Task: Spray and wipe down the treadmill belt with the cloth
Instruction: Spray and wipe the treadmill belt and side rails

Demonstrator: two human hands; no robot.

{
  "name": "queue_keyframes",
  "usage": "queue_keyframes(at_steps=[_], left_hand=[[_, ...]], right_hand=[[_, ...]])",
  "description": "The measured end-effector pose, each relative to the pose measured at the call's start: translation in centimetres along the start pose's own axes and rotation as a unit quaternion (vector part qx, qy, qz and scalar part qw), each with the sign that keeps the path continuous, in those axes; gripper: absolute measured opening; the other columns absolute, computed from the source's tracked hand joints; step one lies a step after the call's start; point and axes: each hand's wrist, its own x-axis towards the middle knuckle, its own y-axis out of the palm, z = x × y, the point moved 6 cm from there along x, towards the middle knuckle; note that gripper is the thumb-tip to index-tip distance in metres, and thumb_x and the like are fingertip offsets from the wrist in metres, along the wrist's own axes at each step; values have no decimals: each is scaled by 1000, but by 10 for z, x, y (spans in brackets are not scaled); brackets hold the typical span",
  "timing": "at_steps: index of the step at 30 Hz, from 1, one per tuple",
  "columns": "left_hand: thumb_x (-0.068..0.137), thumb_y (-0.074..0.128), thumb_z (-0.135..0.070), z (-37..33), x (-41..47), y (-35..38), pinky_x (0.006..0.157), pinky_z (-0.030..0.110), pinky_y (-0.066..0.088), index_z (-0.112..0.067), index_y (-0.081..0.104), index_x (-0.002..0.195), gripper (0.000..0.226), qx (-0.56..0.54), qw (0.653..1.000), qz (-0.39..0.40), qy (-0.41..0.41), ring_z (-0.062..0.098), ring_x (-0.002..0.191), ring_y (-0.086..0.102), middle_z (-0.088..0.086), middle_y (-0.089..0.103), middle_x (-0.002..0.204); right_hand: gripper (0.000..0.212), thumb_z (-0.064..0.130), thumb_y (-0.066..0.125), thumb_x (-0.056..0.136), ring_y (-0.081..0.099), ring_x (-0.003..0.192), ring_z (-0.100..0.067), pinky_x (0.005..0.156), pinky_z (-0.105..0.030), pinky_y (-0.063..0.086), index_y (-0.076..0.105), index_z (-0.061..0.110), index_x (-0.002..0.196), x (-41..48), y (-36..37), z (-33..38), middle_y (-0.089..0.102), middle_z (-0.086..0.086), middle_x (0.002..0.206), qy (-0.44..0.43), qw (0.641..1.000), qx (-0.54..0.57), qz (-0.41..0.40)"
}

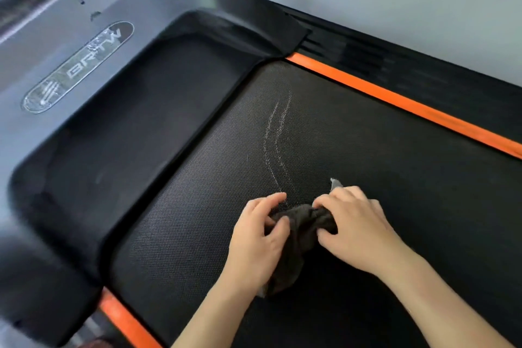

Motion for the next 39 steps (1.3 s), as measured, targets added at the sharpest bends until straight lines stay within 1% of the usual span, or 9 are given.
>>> queue_keyframes(at_steps=[5,9,13,19,25,29,32,34,39], left_hand=[[85,72,-39,10,-7,5,81,24,49,-37,69,116,31,139,978,140,-71,4,76,58,-15,64,82],[73,84,-33,-4,-11,-27,73,25,50,-30,69,72,16,69,995,37,-59,2,74,61,-9,68,73],[71,84,-28,-39,-6,-63,67,14,37,-29,57,69,27,164,986,-17,33,-2,81,55,-15,61,76],[71,83,-29,-99,10,-109,62,29,40,-27,67,92,27,261,938,-175,144,15,61,50,-13,50,60],[68,74,-15,-138,-10,-120,72,34,39,-13,69,85,18,275,873,-280,288,29,84,52,7,57,92],[67,79,-29,-80,-28,-69,70,37,40,-21,53,86,32,375,901,-81,202,28,87,55,0,53,94],[79,67,-48,-18,-54,-26,82,34,44,-27,55,101,32,489,855,169,25,19,107,57,-8,56,106],[81,67,-39,-17,-61,-9,76,32,50,-25,60,96,22,458,874,153,59,19,102,58,-8,58,102],[79,71,-42,-16,-54,25,75,37,52,-27,64,105,31,415,890,113,151,21,103,55,-3,54,108]], right_hand=[[27,14,62,77,47,83,-4,73,-24,36,50,37,72,-6,-11,4,53,13,81,-25,990,138,28],[23,12,67,79,51,76,0,62,-17,35,55,31,78,-12,-29,-4,56,11,83,-15,986,157,59],[12,28,77,80,57,73,1,61,-19,41,67,35,80,-11,-43,-3,64,14,75,-8,984,141,112],[18,11,78,76,55,69,-5,62,-16,39,64,21,76,1,-117,5,61,6,71,-46,954,245,-164],[21,-8,61,72,45,69,-15,63,-21,34,50,10,74,-31,-179,25,51,-6,73,-148,904,254,-312],[27,0,53,61,50,75,-15,67,-34,41,52,23,74,-38,-120,14,50,6,78,-140,974,133,-116],[33,4,54,78,46,96,-8,80,-28,35,52,35,89,-57,-43,-5,47,15,95,-90,985,-60,133],[32,12,52,88,44,111,-7,92,-30,36,60,37,107,-75,-16,-15,52,18,110,-61,969,-92,222],[29,21,46,100,50,106,-2,90,-24,43,65,35,116,-79,-14,-3,58,18,108,-24,998,4,56]])
